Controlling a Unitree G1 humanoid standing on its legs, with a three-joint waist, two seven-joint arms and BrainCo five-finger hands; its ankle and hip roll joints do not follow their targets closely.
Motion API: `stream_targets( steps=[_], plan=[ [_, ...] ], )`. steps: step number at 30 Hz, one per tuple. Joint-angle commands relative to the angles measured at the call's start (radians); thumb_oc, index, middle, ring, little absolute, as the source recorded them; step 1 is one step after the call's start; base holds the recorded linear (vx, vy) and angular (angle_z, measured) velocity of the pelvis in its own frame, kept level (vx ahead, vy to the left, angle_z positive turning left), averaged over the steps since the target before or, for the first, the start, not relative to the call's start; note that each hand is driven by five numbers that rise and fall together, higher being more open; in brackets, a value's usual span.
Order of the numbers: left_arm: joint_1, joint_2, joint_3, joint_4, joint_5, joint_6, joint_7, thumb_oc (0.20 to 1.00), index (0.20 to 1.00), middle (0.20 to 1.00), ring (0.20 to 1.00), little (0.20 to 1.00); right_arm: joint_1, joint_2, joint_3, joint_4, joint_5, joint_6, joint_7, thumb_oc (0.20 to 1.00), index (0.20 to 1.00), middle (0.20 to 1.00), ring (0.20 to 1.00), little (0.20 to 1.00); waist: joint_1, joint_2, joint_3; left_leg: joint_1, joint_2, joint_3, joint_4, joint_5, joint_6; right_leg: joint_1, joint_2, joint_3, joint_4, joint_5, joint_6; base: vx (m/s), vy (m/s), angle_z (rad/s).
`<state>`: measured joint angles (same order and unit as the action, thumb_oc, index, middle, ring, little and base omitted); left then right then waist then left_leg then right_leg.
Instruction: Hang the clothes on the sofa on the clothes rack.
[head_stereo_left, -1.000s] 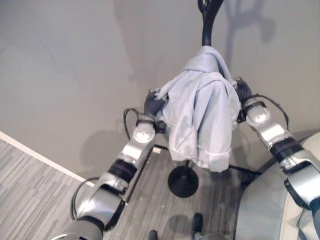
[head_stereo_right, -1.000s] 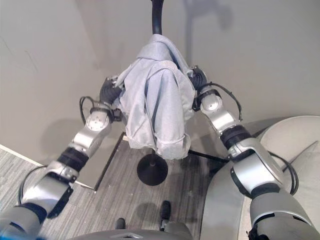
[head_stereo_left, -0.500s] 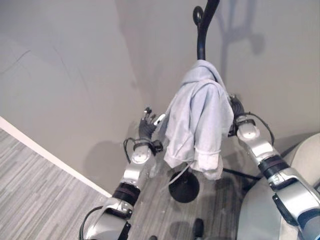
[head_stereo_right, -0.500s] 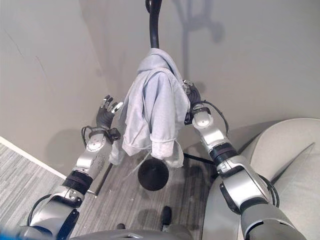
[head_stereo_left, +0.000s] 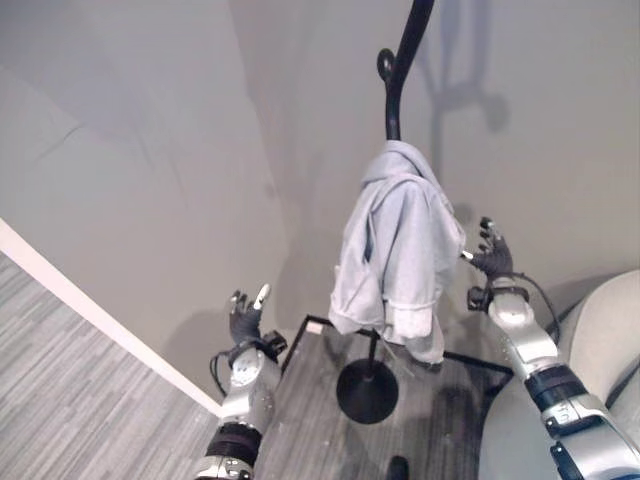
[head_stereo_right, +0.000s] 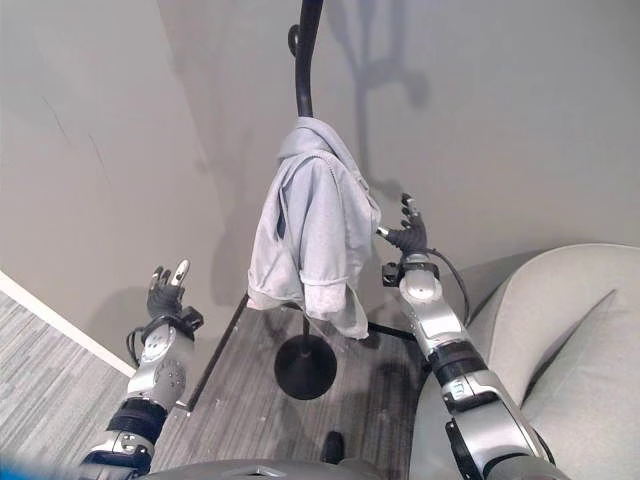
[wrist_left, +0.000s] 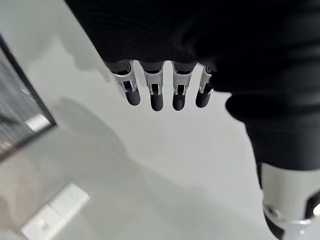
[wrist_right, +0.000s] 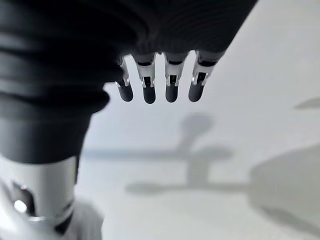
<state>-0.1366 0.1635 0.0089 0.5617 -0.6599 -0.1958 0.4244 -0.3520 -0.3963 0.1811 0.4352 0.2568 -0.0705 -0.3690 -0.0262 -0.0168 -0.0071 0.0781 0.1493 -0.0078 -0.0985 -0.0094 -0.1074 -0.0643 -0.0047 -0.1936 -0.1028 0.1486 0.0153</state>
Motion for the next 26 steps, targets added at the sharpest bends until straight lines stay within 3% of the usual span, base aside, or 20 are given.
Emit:
stream_targets(
  steps=[1,10,11,14,17,19,20,21,26],
  plan=[
    [-0.032,0.050,-0.005,0.042,0.000,-0.046,-0.015,1.000,1.000,1.000,1.000,1.000,-0.013,0.032,-0.039,-0.005,-0.042,-0.052,-0.034,1.000,1.000,1.000,1.000,1.000,-0.004,-0.049,-0.031,0.054,-0.029,0.103,0.011,-0.091,0.046,0.061,-0.072,0.028,0.016,-0.147,0.076,0.00,0.000,0.00],
    [0.115,0.030,0.047,0.243,-0.026,-0.024,-0.131,1.000,1.000,1.000,1.000,1.000,0.198,0.157,-0.188,0.060,0.175,-0.158,-0.058,1.000,1.000,1.000,1.000,1.000,-0.002,-0.043,-0.031,0.069,-0.038,0.097,0.011,-0.094,0.053,0.079,-0.081,0.018,0.020,-0.152,0.077,0.00,0.009,0.01],
    [0.131,0.011,0.062,0.289,-0.071,-0.017,-0.158,1.000,1.000,1.000,1.000,1.000,0.243,0.197,-0.196,0.099,0.276,-0.178,-0.012,1.000,1.000,1.000,1.000,1.000,-0.003,-0.042,-0.029,0.071,-0.040,0.097,0.012,-0.095,0.054,0.081,-0.084,0.017,0.023,-0.152,0.078,0.00,0.000,0.00],
    [0.143,0.002,0.057,0.382,-0.064,-0.008,-0.213,1.000,1.000,1.000,1.000,1.000,0.259,0.231,-0.181,0.221,0.375,-0.198,0.058,1.000,1.000,1.000,1.000,1.000,-0.001,-0.041,-0.024,0.072,-0.043,0.095,0.014,-0.096,0.055,0.083,-0.086,0.016,0.025,-0.152,0.079,-0.02,0.044,0.08],
    [0.119,-0.042,0.162,0.587,-0.286,0.004,-0.258,1.000,1.000,1.000,1.000,1.000,0.246,0.297,-0.165,0.516,0.559,-0.155,0.135,1.000,1.000,1.000,1.000,1.000,0.008,-0.041,-0.022,0.079,-0.046,0.091,0.013,-0.101,0.055,0.091,-0.088,0.011,0.025,-0.155,0.080,0.00,0.047,0.12],
    [0.118,-0.042,0.169,0.618,-0.285,0.010,-0.266,1.000,1.000,1.000,1.000,1.000,0.242,0.314,-0.175,0.574,0.609,-0.148,0.158,1.000,1.000,1.000,1.000,1.000,0.009,-0.042,-0.023,0.078,-0.047,0.090,0.013,-0.101,0.055,0.090,-0.090,0.011,0.025,-0.155,0.081,-0.01,0.046,0.08],
    [0.121,-0.042,0.162,0.685,-0.257,0.033,-0.284,1.000,1.000,1.000,1.000,1.000,0.221,0.336,-0.230,0.746,0.737,-0.123,0.180,1.000,1.000,1.000,1.000,1.000,0.016,-0.039,-0.023,0.079,-0.050,0.085,0.012,-0.104,0.055,0.094,-0.090,0.010,0.024,-0.156,0.080,-0.01,0.055,0.03],
    [0.116,-0.045,0.156,0.713,-0.236,0.042,-0.295,1.000,1.000,1.000,1.000,1.000,0.209,0.339,-0.250,0.821,0.767,-0.098,0.195,1.000,1.000,1.000,1.000,1.000,0.019,-0.038,-0.024,0.077,-0.052,0.082,0.012,-0.104,0.057,0.094,-0.093,0.008,0.024,-0.155,0.080,-0.01,0.055,0.06],
    [0.120,-0.043,0.159,0.767,-0.218,0.053,-0.323,1.000,1.000,1.000,1.000,1.000,0.202,0.319,-0.333,1.011,0.811,-0.046,0.212,1.000,1.000,1.000,1.000,1.000,0.023,-0.030,-0.026,0.071,-0.057,0.072,0.011,-0.107,0.061,0.095,-0.100,-0.001,0.022,-0.154,0.083,0.00,0.052,0.15]
  ],
)
